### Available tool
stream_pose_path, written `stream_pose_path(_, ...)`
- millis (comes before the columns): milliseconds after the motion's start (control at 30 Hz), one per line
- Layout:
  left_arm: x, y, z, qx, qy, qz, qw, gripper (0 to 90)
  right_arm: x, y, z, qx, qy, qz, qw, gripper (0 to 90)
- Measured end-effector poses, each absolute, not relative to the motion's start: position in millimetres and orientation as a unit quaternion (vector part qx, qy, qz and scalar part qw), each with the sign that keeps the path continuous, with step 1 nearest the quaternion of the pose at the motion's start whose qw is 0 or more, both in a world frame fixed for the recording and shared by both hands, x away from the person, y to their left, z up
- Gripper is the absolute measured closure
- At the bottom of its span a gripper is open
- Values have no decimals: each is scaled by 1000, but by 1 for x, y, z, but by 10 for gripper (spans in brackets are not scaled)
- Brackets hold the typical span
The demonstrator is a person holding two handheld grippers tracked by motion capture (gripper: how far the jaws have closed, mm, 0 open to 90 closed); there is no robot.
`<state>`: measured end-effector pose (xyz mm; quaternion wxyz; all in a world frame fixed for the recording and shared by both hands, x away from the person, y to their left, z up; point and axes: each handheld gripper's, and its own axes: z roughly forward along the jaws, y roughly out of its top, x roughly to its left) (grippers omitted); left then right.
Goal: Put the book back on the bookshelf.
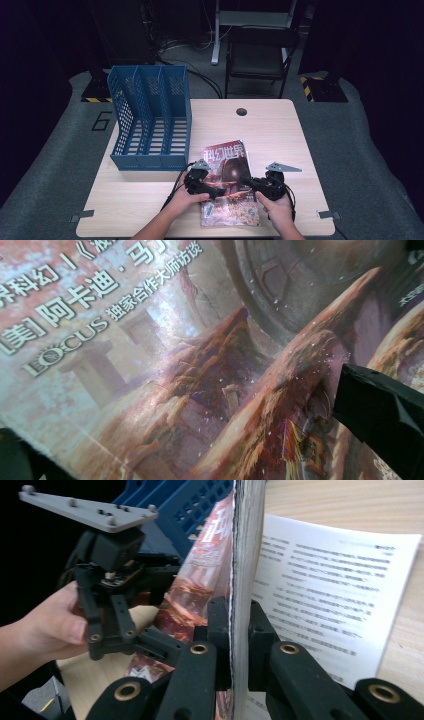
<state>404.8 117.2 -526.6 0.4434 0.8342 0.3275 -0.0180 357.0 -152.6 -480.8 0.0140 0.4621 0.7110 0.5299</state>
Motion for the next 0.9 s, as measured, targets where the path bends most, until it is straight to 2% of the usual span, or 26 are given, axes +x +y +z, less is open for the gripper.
stream_pose_path(367, 403, 112, -524, 839, 339, 13, 426, 69, 374, -158, -496, 493, 716, 495, -8, 823)
stream_pose_path(500, 404, 114, -523, 837, 346, 21, 423, 145, 381, -156, -502, 498, 725, 476, -9, 815)
stream_pose_path(633, 403, 114, -523, 838, 350, 32, 417, 182, 385, -155, -506, 500, 730, 465, -9, 805)
stream_pose_path(800, 402, 115, -523, 832, 364, 51, 415, 288, 388, -153, -510, 505, 740, 444, -16, 759)
stream_pose_path(900, 402, 115, -523, 834, 363, 57, 413, 315, 390, -153, -512, 509, 743, 434, -21, 729)
